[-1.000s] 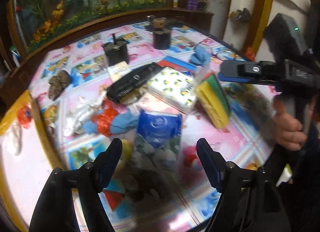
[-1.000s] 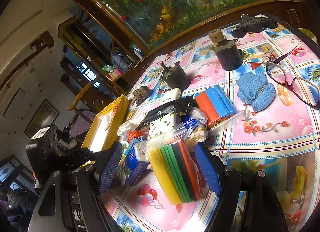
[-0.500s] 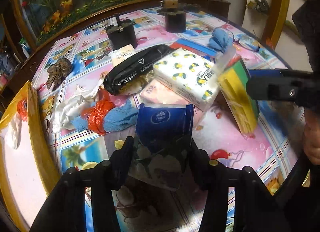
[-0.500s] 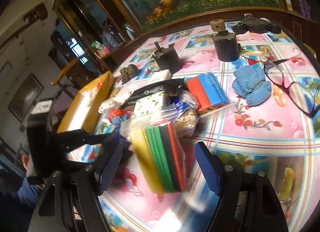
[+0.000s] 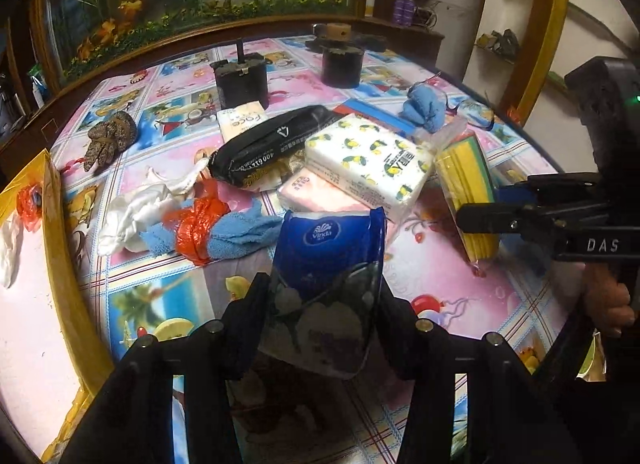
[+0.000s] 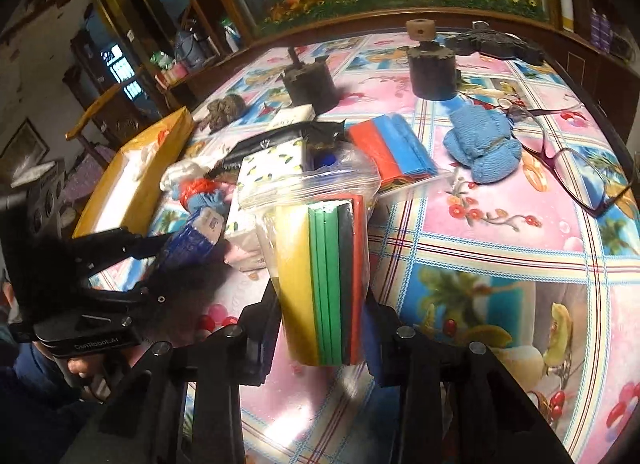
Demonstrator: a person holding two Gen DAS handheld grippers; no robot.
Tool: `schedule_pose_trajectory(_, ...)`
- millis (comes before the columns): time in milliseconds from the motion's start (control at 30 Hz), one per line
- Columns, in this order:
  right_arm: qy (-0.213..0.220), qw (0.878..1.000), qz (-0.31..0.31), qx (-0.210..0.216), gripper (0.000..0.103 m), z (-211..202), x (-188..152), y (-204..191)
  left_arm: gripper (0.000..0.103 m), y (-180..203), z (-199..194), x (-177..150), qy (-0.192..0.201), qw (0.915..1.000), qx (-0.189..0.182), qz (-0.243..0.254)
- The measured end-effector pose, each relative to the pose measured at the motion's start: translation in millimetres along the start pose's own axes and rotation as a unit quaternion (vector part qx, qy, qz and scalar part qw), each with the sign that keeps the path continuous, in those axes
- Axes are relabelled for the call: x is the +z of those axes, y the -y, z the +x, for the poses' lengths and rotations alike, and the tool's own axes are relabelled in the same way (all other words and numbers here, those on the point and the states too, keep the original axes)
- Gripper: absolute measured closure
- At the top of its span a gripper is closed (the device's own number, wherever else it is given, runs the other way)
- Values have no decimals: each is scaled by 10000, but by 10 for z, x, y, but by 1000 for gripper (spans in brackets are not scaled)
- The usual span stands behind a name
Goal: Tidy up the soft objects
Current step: 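Grasp the blue tissue pack with the left tool while the right tool grasps the bagged sponges, then carry the tissue pack and sponges into the yellow box and release both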
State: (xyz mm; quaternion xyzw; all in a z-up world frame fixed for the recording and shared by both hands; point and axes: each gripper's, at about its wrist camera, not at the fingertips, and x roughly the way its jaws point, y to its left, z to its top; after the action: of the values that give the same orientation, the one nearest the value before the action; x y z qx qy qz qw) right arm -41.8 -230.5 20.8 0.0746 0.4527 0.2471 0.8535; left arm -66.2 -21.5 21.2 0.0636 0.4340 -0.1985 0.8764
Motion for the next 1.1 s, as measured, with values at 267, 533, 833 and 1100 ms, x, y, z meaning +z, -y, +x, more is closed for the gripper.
schedule_pose_trajectory(267, 254, 9995, 13, 203, 64, -149, 115, -194, 54, -101, -182, -46, 350, 9992, -115, -143)
schedule_pose_trajectory(533, 49, 9983, -412, 412, 64, 42, 293, -721, 54, -411, -532, -89, 752, 9961, 71, -447)
schedule_pose_trajectory(833, -192, 9913, -1072, 733, 64, 351, 490, -1547, 54, -1051, -957, -244, 1089, 9864, 498, -1124)
schedule_pose_trajectory(1100, -385, 9866, -1273, 941, 64, 670, 572, -2050, 54, -1521, -1260, -446, 1265, 9749, 888, -1604)
